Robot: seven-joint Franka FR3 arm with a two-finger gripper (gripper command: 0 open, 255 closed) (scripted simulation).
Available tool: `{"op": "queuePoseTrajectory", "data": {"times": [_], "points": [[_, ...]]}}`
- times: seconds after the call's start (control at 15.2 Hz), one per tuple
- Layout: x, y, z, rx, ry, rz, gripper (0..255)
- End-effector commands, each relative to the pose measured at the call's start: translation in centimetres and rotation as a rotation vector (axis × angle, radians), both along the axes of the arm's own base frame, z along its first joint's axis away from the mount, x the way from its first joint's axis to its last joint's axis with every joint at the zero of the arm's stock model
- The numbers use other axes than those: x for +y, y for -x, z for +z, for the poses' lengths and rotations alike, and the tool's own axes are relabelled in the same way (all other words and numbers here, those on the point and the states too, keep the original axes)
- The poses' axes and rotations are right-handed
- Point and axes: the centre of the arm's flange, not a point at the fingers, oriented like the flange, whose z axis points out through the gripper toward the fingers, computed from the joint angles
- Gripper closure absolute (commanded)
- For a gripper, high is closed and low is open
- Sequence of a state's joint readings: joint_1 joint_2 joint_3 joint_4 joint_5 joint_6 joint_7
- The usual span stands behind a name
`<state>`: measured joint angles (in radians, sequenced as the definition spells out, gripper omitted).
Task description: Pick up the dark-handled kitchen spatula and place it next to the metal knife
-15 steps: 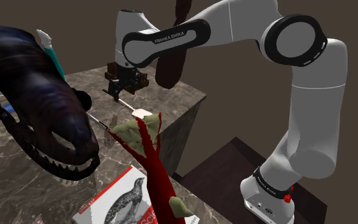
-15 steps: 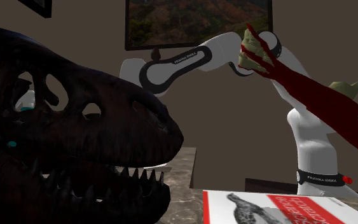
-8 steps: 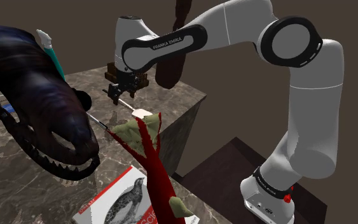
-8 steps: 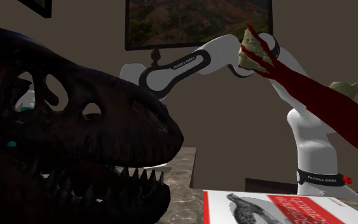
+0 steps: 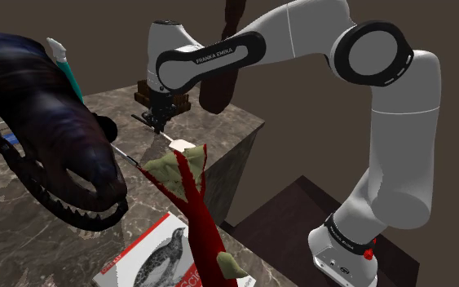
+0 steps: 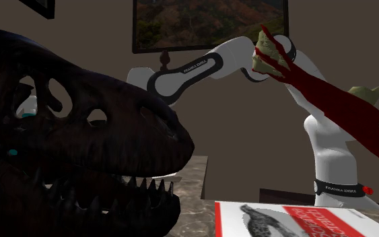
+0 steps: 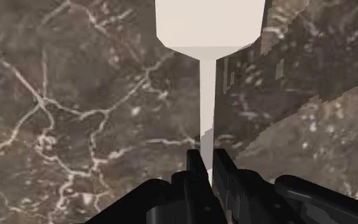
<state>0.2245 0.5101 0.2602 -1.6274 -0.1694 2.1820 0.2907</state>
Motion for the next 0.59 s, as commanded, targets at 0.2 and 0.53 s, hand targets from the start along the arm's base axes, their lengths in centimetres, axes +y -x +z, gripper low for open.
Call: {"op": "queuePoseTrajectory", "data": {"times": [0.2, 0.53], "points": [[0.0, 0.0, 0.0, 0.0, 0.0, 0.0, 255], [0.0, 0.0, 2.1, 0.0, 0.0, 0.0, 255]]}}
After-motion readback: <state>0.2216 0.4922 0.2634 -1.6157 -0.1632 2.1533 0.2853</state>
